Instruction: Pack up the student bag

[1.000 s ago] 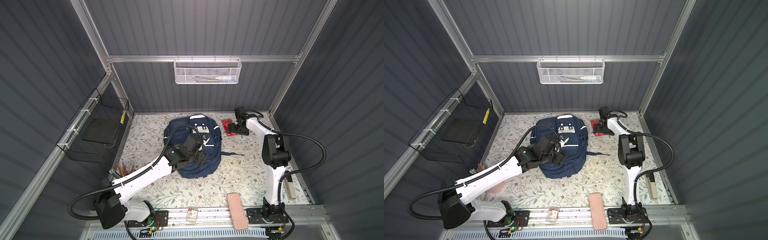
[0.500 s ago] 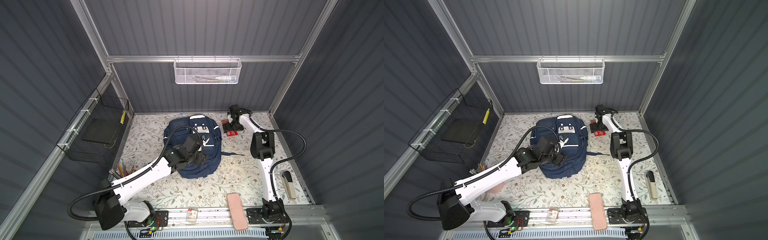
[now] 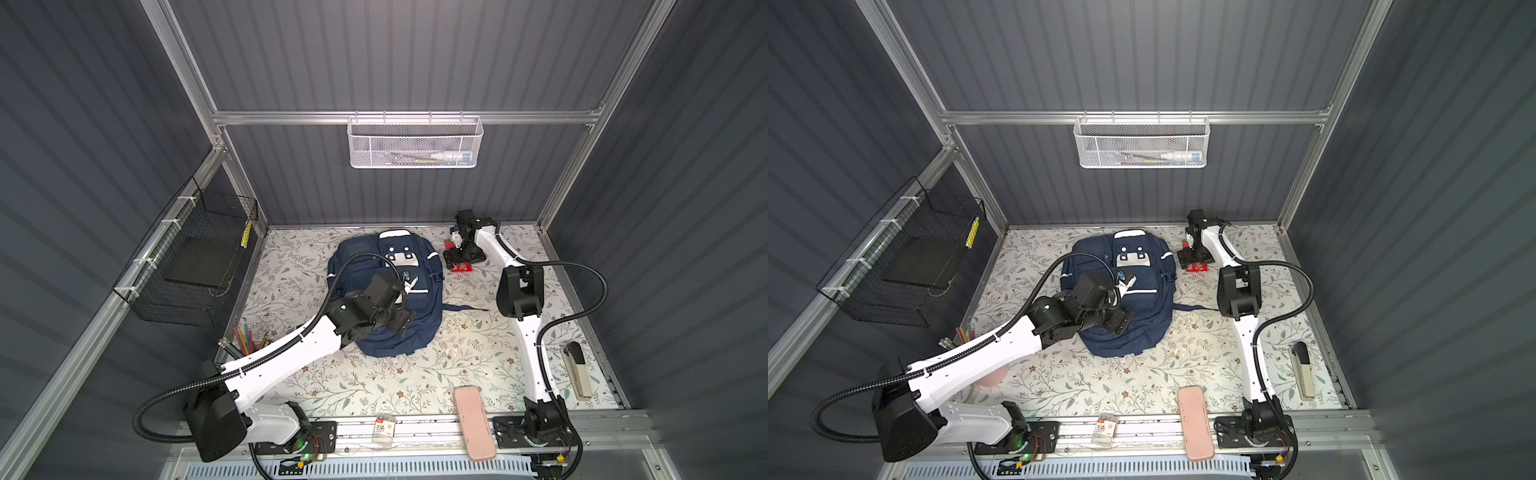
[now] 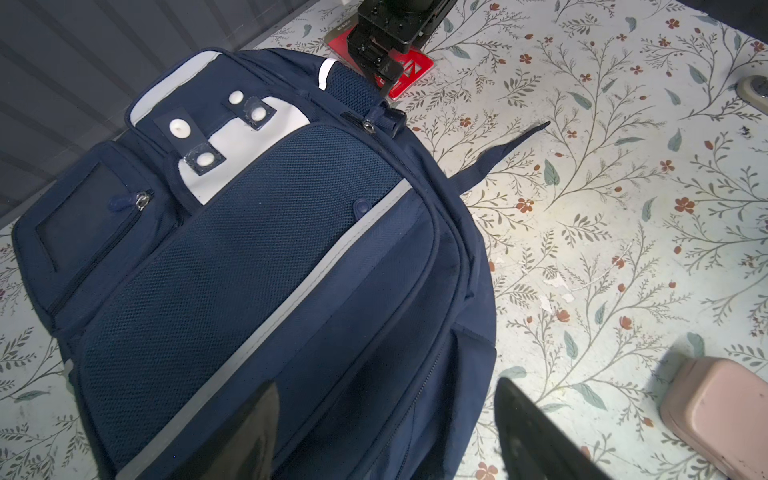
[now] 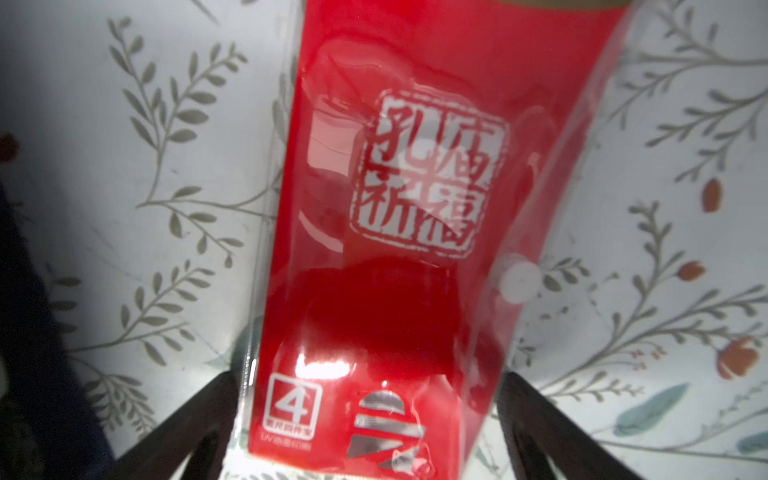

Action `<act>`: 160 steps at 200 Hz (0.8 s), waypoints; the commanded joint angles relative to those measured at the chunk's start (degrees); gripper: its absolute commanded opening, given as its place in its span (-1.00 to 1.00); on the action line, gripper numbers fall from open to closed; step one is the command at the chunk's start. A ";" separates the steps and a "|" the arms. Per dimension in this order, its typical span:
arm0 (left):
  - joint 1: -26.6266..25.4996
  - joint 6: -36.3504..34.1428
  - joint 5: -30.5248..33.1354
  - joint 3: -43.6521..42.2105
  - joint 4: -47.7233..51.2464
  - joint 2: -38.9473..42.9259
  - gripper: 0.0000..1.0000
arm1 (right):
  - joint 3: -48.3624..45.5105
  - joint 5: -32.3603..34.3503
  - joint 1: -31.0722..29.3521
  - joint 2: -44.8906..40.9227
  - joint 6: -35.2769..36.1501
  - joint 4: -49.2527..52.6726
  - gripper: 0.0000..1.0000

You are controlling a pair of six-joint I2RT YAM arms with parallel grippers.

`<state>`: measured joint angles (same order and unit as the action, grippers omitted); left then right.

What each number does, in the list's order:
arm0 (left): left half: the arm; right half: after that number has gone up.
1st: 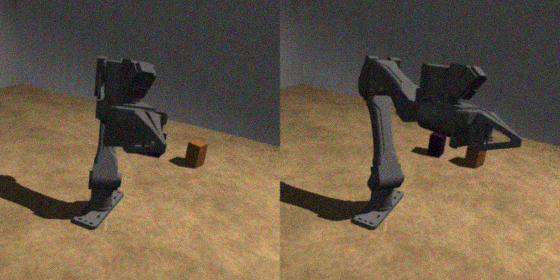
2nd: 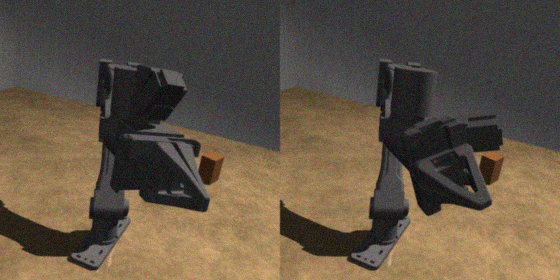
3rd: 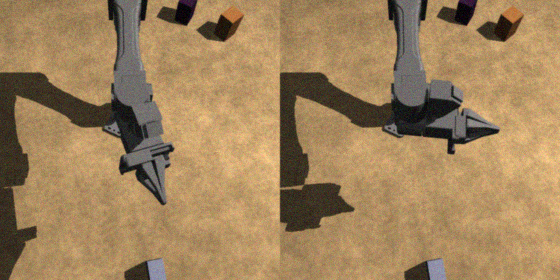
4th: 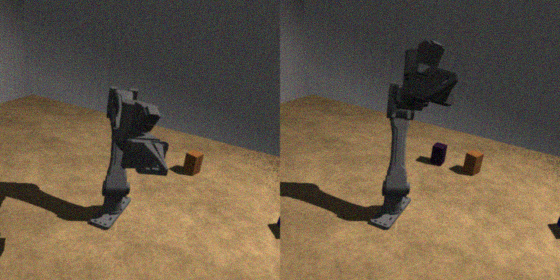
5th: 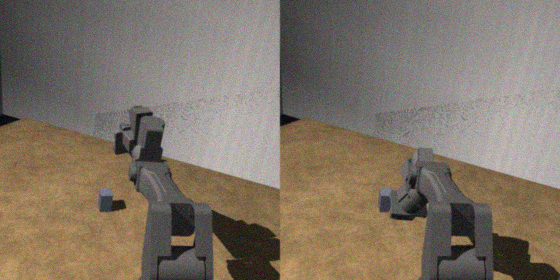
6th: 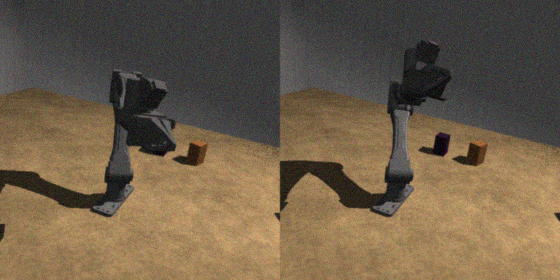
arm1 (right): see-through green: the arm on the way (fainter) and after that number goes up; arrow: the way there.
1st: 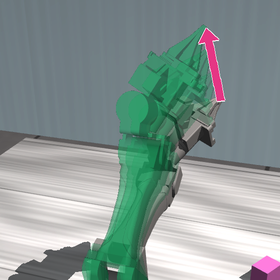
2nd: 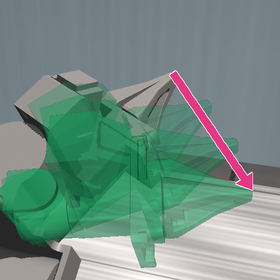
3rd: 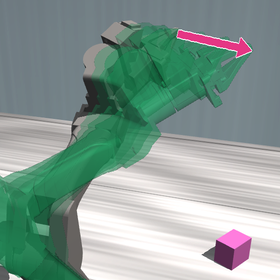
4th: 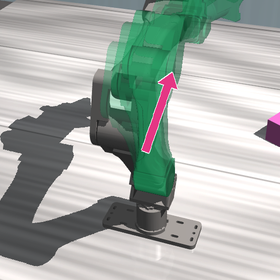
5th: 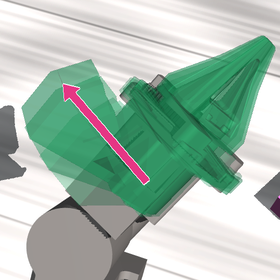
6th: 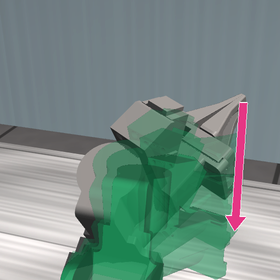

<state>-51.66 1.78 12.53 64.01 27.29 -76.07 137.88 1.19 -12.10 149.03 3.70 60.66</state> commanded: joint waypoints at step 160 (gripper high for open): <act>0.26 -1.12 2.44 0.27 1.19 2.10 0.65 | -7.55 -0.91 -1.16 -3.35 -5.22 11.30 0.59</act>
<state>-51.66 1.08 15.40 64.01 28.67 -75.59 138.47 1.48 -12.80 149.08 0.69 67.44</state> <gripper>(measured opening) 0.826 0.822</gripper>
